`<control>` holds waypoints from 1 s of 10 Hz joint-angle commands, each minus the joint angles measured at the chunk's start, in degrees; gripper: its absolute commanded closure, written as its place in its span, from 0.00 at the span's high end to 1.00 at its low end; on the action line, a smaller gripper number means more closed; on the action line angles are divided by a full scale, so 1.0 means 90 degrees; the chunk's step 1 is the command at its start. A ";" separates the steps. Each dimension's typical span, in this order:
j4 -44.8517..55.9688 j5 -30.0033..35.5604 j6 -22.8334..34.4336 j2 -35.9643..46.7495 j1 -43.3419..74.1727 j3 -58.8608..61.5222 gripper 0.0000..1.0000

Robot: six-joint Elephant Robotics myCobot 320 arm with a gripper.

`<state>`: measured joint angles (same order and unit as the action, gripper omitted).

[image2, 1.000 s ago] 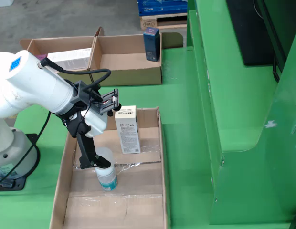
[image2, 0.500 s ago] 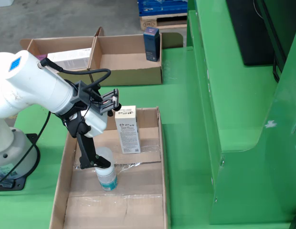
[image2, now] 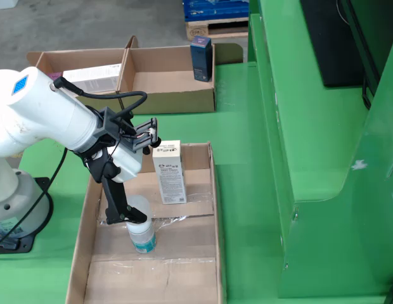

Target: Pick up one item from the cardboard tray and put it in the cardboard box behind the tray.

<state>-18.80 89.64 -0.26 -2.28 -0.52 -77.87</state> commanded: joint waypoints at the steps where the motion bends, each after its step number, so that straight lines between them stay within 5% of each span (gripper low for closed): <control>1: -0.0079 0.0010 0.0000 0.0127 0.0019 0.0157 1.00; 10: -0.0095 0.0041 0.0158 0.0062 0.0105 0.0051 1.00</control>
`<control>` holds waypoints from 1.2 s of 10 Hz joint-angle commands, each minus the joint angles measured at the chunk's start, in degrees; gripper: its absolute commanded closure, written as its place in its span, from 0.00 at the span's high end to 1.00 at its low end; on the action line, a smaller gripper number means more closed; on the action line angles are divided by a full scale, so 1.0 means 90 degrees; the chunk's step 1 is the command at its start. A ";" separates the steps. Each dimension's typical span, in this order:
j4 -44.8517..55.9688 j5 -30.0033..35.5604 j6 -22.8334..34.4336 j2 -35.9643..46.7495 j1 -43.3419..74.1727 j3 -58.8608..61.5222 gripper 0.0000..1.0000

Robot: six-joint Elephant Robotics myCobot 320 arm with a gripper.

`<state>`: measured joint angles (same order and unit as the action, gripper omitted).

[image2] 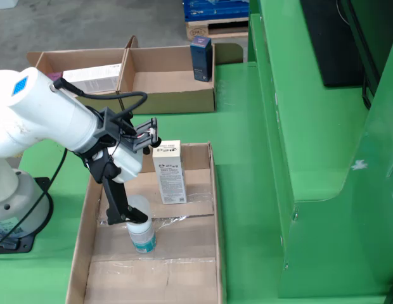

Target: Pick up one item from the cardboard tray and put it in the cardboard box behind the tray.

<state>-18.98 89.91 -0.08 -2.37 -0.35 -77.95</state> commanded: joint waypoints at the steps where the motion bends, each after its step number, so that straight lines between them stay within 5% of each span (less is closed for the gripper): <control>1: -0.0063 0.0005 0.0137 0.0105 0.0058 -0.0022 1.00; 12: 0.0678 0.0032 -0.0107 -0.0741 -0.0119 0.0717 1.00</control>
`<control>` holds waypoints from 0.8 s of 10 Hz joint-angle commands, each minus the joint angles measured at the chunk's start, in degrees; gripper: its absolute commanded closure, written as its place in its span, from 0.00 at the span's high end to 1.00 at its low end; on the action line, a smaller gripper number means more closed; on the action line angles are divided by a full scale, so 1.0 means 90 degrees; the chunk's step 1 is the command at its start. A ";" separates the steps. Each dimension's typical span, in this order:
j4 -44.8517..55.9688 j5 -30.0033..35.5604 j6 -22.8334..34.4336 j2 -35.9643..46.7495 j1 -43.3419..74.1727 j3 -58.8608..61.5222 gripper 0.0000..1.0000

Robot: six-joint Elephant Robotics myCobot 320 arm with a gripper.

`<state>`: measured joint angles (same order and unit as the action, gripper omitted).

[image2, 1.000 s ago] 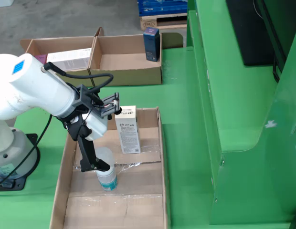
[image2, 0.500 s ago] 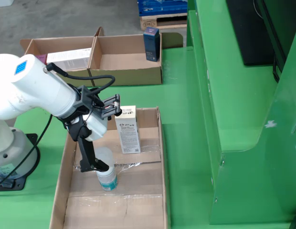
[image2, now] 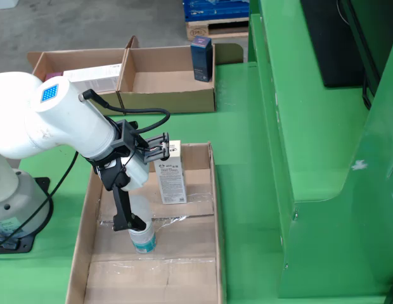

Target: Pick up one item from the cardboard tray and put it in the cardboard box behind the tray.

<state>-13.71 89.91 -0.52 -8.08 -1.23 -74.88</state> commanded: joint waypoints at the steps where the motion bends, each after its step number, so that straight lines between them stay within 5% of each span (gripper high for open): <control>1: 0.0138 0.0066 -0.0042 -0.0247 0.0020 0.0472 1.00; 8: 0.0328 0.0175 0.0110 -0.0759 0.0291 0.0764 1.00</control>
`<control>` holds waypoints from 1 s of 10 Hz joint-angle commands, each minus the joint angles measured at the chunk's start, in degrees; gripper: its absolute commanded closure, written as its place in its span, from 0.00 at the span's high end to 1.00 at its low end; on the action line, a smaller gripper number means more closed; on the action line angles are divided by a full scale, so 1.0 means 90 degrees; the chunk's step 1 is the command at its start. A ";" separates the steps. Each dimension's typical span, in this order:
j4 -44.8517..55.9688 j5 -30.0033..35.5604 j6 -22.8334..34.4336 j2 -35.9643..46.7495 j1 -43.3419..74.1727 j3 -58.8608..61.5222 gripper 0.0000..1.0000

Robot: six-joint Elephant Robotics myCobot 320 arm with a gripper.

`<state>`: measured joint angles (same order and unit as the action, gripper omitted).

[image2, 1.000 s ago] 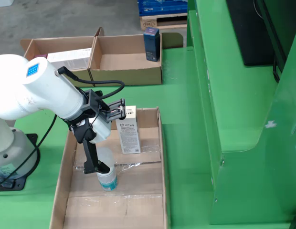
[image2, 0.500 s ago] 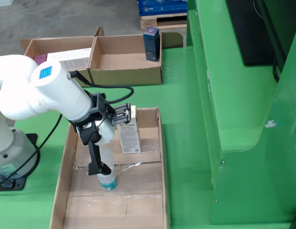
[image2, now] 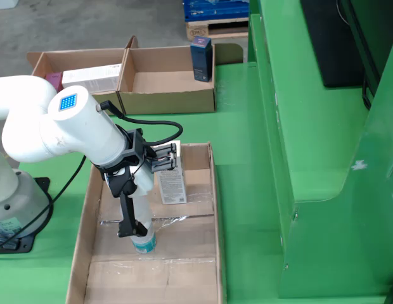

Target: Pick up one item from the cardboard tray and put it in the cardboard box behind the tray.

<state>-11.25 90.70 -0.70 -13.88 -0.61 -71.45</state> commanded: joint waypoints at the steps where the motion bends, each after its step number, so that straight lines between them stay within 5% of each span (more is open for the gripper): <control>1: 0.0054 0.0088 0.0130 -0.0114 0.0222 0.0383 1.00; 10: 0.0150 0.0015 0.0094 -0.0184 0.0252 0.0231 1.00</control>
<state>-9.84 91.14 0.52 -16.52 1.31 -70.57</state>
